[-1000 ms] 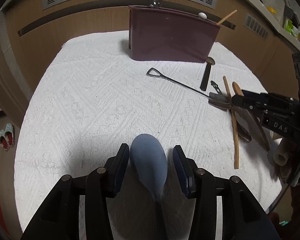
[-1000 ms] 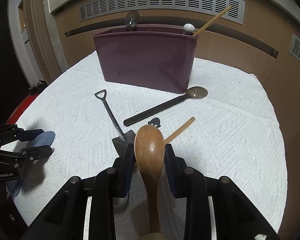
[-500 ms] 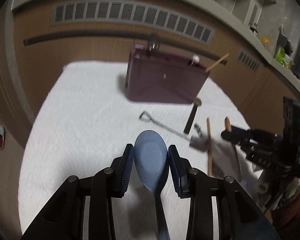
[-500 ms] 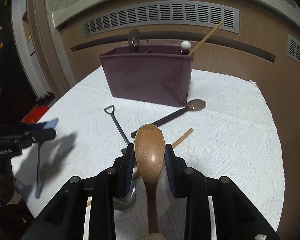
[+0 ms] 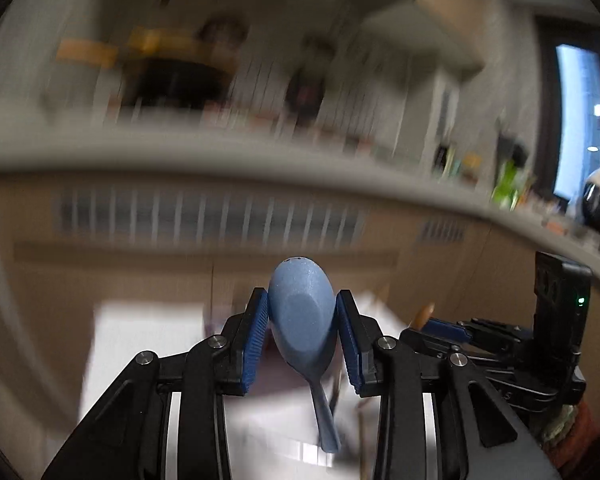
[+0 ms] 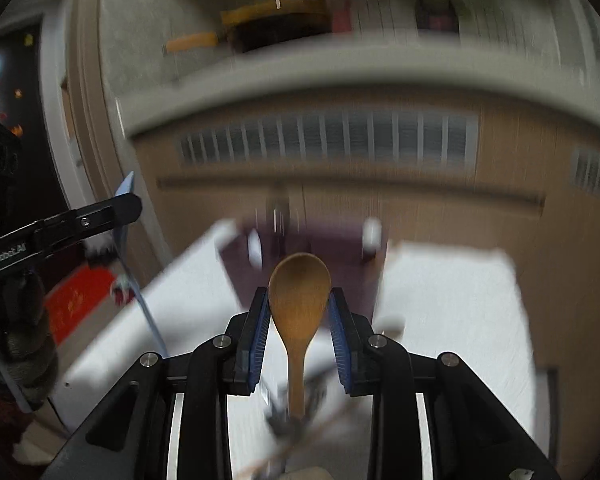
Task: Organize utensils
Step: 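Lift the blue spoon with the left tool into the holder while the right tool lifts the wooden spoon in, then release the blue spoon with the left tool while the right tool releases the wooden spoon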
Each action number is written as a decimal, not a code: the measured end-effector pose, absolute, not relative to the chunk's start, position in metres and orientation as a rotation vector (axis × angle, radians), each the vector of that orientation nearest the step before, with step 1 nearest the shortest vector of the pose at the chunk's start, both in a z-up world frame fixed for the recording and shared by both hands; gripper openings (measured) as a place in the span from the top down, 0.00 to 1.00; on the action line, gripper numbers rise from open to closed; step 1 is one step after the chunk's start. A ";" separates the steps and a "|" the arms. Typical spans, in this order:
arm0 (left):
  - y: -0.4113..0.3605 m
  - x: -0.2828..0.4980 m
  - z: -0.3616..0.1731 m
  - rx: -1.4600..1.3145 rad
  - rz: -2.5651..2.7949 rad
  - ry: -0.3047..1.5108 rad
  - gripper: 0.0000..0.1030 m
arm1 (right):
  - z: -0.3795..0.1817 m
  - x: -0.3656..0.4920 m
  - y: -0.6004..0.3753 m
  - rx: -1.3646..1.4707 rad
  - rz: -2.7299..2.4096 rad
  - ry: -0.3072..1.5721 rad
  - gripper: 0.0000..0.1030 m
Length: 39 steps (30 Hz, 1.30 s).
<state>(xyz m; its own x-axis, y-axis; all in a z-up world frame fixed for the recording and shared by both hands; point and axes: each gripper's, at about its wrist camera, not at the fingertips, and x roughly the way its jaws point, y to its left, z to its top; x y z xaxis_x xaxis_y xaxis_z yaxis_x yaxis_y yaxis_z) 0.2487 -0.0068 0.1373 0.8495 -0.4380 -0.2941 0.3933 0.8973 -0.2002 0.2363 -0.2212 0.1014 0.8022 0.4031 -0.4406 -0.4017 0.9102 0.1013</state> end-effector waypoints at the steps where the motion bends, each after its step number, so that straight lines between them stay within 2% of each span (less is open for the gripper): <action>1: -0.009 0.256 0.155 -0.125 -0.446 0.294 0.65 | 0.126 0.242 -0.221 0.001 0.424 0.414 0.74; 4: -0.016 0.278 0.175 -0.092 -0.401 0.192 0.65 | 0.169 0.260 -0.216 -0.022 0.370 0.299 0.74; 9: -0.014 0.314 0.151 -0.110 -0.317 0.100 0.65 | 0.168 0.288 -0.208 -0.036 0.354 0.284 0.74; 20: -0.023 0.376 0.059 -0.133 -0.289 0.324 0.65 | 0.072 0.343 -0.194 -0.061 0.333 0.528 0.74; 25: -0.027 0.392 0.028 -0.175 -0.347 0.467 0.63 | 0.033 0.359 -0.192 -0.012 0.409 0.719 0.71; 33: -0.013 0.358 0.047 -0.225 -0.318 0.415 0.44 | 0.054 0.313 -0.204 -0.071 0.385 0.594 0.67; 39: -0.003 0.322 0.027 -0.253 -0.358 0.531 0.43 | 0.044 0.279 -0.225 -0.093 0.345 0.629 0.67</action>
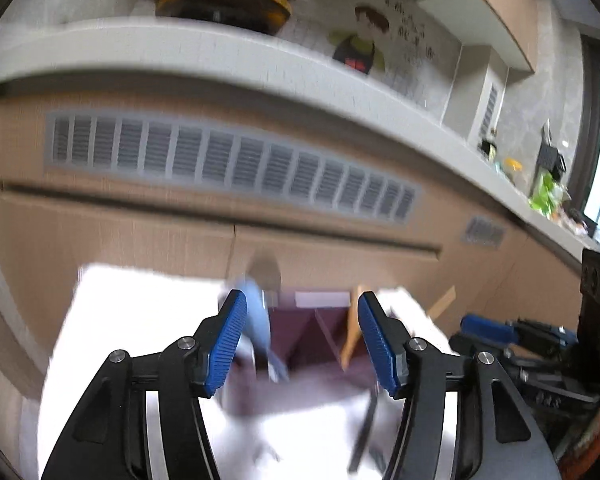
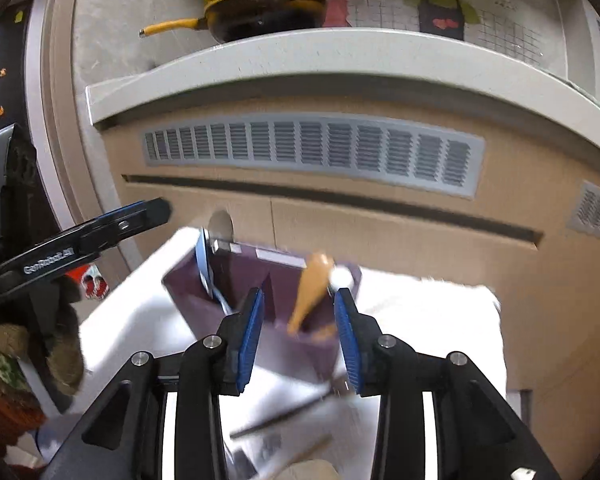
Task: Organize utensils
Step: 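Release the blue spoon with the left tool while the right tool releases the wooden spoon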
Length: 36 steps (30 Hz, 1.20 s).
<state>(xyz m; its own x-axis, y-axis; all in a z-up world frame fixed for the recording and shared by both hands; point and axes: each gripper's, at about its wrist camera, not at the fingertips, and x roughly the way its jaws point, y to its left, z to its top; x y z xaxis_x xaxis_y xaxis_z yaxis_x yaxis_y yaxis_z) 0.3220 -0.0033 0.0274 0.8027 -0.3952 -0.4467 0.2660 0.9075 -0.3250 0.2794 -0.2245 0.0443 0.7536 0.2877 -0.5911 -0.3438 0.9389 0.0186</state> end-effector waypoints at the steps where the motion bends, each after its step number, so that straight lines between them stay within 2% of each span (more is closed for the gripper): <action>1: -0.003 0.316 0.020 -0.251 -0.358 0.558 0.43 | 0.035 0.272 -0.229 -0.094 0.335 0.652 0.67; 8: 0.012 0.269 -0.048 -0.314 -0.343 0.758 0.43 | -0.033 0.240 -0.241 -0.018 0.336 0.840 0.67; 13: 0.011 0.265 -0.067 -0.272 -0.329 0.847 0.43 | -0.065 0.234 -0.236 -0.050 0.309 0.890 0.67; 21: -0.055 0.312 -0.078 -0.131 -0.532 0.942 0.43 | -0.068 0.231 -0.265 0.018 0.197 0.890 0.67; 26: -0.061 0.338 -0.087 -0.144 -0.557 0.987 0.43 | -0.078 0.228 -0.277 0.028 0.172 0.922 0.67; 31: -0.039 0.315 -0.093 -0.172 -0.572 1.005 0.43 | -0.078 0.243 -0.278 0.040 0.188 0.917 0.67; 36: -0.018 0.266 -0.092 -0.180 -0.568 1.030 0.43 | -0.068 0.295 -0.258 0.026 0.204 0.893 0.66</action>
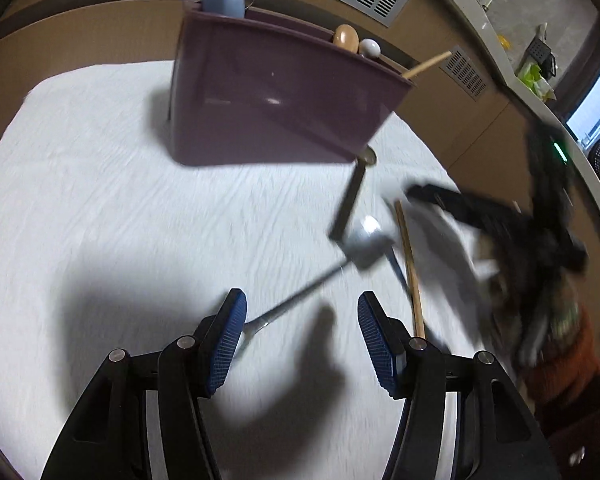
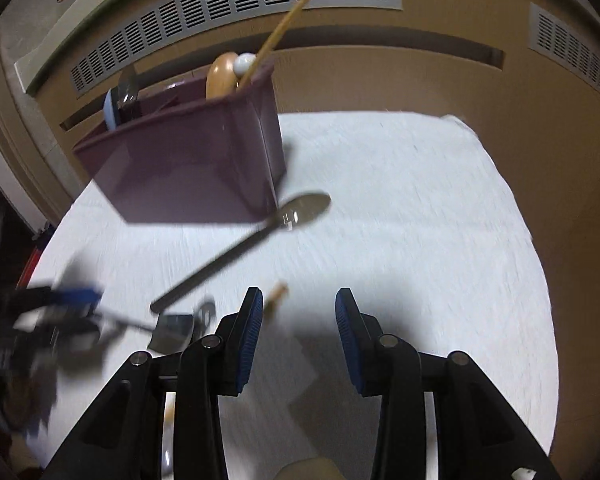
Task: Organize utensils
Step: 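Release the blue spoon with the left tool while the right tool releases the wooden spoon, then grasp the metal spatula-shaped spoon with the left tool while the right tool reaches toward the dark-handled spoon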
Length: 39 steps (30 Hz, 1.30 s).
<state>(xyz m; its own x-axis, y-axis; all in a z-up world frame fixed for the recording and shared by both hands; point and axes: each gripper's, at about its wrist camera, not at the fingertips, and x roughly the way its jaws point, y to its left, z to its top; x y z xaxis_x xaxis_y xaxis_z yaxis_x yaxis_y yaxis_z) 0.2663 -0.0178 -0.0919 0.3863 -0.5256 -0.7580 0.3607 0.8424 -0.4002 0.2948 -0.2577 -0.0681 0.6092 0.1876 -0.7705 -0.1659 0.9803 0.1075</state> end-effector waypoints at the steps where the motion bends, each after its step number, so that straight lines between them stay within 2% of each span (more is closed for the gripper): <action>1: -0.015 0.258 -0.091 -0.178 -0.566 1.034 0.43 | -0.069 0.307 -0.251 0.012 0.200 0.892 0.66; 9: -0.007 0.231 -0.081 -0.176 -0.536 1.012 0.43 | -0.081 0.350 -0.221 -0.107 0.146 0.905 0.63; 13: -0.021 0.246 -0.079 -0.150 -0.543 0.991 0.43 | -0.086 0.334 -0.232 -0.139 0.132 0.964 0.63; 22: -0.072 0.268 -0.088 -0.047 -0.570 1.004 0.43 | -0.091 0.274 -0.285 -0.037 0.172 0.949 0.60; 25: -0.090 0.284 -0.087 -0.016 -0.593 1.000 0.43 | -0.095 0.258 -0.283 -0.056 0.165 0.939 0.53; 27: -0.102 0.296 -0.088 0.051 -0.595 0.990 0.43 | -0.096 0.248 -0.276 -0.072 0.159 0.937 0.42; 31: -0.111 0.308 -0.092 0.131 -0.568 0.986 0.43 | -0.098 0.233 -0.276 -0.051 0.143 0.917 0.40; 36: -0.098 0.309 -0.094 0.147 -0.452 0.968 0.43 | -0.100 0.234 -0.279 -0.042 0.214 0.946 0.29; 38: -0.088 0.307 -0.095 0.143 -0.400 0.967 0.43 | -0.097 0.232 -0.270 -0.112 0.227 0.944 0.31; 39: -0.081 0.305 -0.095 0.131 -0.383 0.964 0.43 | -0.096 0.230 -0.268 -0.117 0.234 0.943 0.39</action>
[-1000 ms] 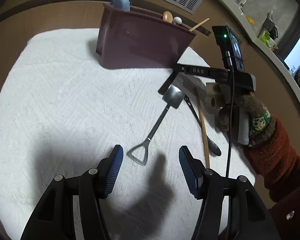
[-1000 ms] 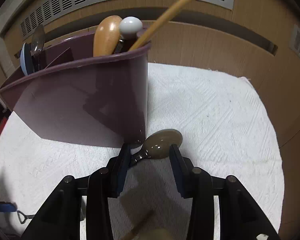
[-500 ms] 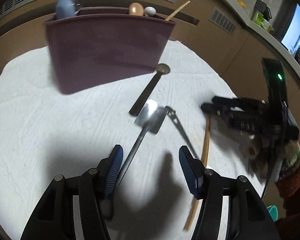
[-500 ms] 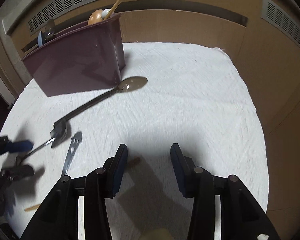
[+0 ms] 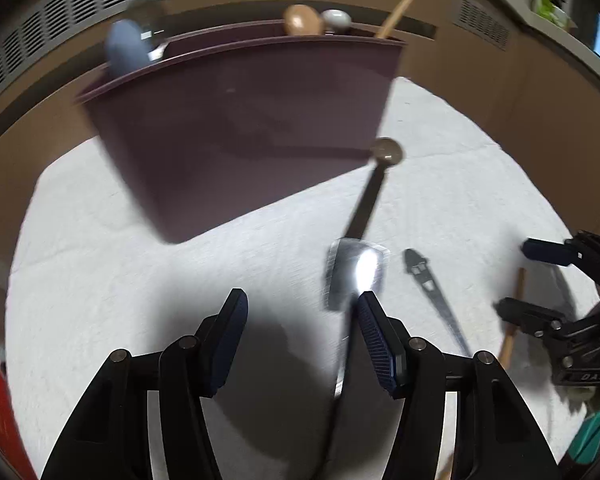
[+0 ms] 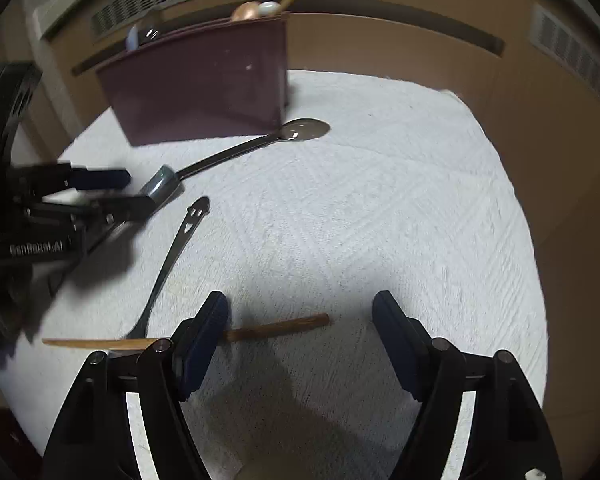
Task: Organize utensils
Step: 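Grasp the metal spatula-shaped spoon with the left tool while the right tool reaches toward the dark-handled spoon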
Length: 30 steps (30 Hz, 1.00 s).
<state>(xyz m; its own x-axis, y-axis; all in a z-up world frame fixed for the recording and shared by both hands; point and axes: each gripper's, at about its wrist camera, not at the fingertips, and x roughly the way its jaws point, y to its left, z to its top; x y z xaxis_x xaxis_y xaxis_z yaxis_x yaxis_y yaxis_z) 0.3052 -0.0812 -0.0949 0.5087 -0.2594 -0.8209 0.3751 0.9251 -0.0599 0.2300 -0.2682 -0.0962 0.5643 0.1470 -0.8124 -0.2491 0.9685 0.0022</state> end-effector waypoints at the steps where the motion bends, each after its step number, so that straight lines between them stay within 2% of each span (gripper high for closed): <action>1: -0.073 0.303 -0.094 0.116 -0.366 0.968 0.43 | -0.094 0.226 -0.265 -0.126 0.263 0.938 0.46; 2: -0.064 0.301 -0.095 0.109 -0.334 0.974 0.43 | -0.090 0.221 -0.262 -0.137 0.285 0.938 0.59; 3: -0.055 0.299 -0.095 0.106 -0.296 0.977 0.43 | -0.087 0.217 -0.259 -0.145 0.314 0.941 0.62; 6: -0.027 0.287 -0.094 0.060 -0.257 0.983 0.43 | -0.080 0.202 -0.254 -0.129 0.376 0.956 0.62; 10: -0.006 0.265 -0.094 -0.008 -0.325 0.990 0.43 | -0.087 0.193 -0.252 -0.040 0.452 1.068 0.61; 12: -0.005 0.257 -0.093 -0.030 -0.361 0.996 0.43 | -0.088 0.195 -0.250 -0.012 0.454 1.056 0.59; 19: -0.008 0.252 -0.089 -0.075 -0.346 1.002 0.43 | -0.091 0.255 -0.247 0.235 0.330 1.022 0.57; 21: -0.011 0.256 -0.087 -0.088 -0.350 1.008 0.43 | -0.090 0.265 -0.237 0.211 0.307 1.005 0.57; 25: -0.021 0.267 -0.083 -0.131 -0.389 1.005 0.43 | -0.089 0.260 -0.203 -0.035 0.290 0.944 0.51; 28: -0.041 0.277 -0.081 -0.091 -0.423 1.001 0.42 | -0.090 0.249 -0.202 -0.127 0.335 0.936 0.53; 29: -0.049 0.281 -0.082 -0.079 -0.443 1.007 0.40 | -0.092 0.246 -0.205 -0.168 0.339 0.945 0.57; 30: -0.058 0.284 -0.083 -0.064 -0.463 1.015 0.37 | -0.091 0.240 -0.211 -0.228 0.327 0.915 0.57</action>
<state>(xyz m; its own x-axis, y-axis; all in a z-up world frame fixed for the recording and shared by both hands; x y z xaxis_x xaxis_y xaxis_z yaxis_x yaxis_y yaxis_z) 0.2844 -0.0583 -0.0834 0.4399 -0.4022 -0.8029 0.3436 0.9015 -0.2633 0.2400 -0.2107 -0.0915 0.5656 0.1795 -0.8049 -0.3711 0.9270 -0.0540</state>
